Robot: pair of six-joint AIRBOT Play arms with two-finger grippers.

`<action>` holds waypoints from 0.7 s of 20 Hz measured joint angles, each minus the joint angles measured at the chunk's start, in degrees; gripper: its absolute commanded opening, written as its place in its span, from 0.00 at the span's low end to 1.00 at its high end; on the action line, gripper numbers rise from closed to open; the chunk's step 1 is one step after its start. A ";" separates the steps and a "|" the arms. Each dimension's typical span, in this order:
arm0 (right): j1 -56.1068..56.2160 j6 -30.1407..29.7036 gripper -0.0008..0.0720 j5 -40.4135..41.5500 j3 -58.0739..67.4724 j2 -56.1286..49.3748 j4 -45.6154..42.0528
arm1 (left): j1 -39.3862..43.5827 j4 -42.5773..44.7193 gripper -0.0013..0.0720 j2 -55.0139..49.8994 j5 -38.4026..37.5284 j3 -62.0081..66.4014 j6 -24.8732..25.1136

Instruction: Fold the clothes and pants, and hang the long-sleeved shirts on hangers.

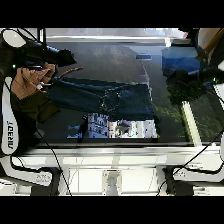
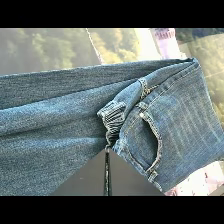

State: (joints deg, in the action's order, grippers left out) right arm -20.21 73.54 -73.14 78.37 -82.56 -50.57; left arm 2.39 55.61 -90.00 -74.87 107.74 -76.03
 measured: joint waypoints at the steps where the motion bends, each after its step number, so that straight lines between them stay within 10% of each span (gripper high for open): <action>1: -1.70 -2.34 0.94 1.40 -3.58 -1.49 3.63 | 0.00 0.00 0.03 0.00 0.00 0.00 -0.02; 14: 4.94 -14.08 0.94 11.50 -14.60 -16.09 18.51 | 0.00 -0.17 0.03 0.00 -0.04 0.00 0.00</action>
State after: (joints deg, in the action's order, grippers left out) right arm -15.27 59.46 -61.65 63.77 -98.65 -32.05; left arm 2.39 55.44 -90.00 -74.91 107.74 -76.03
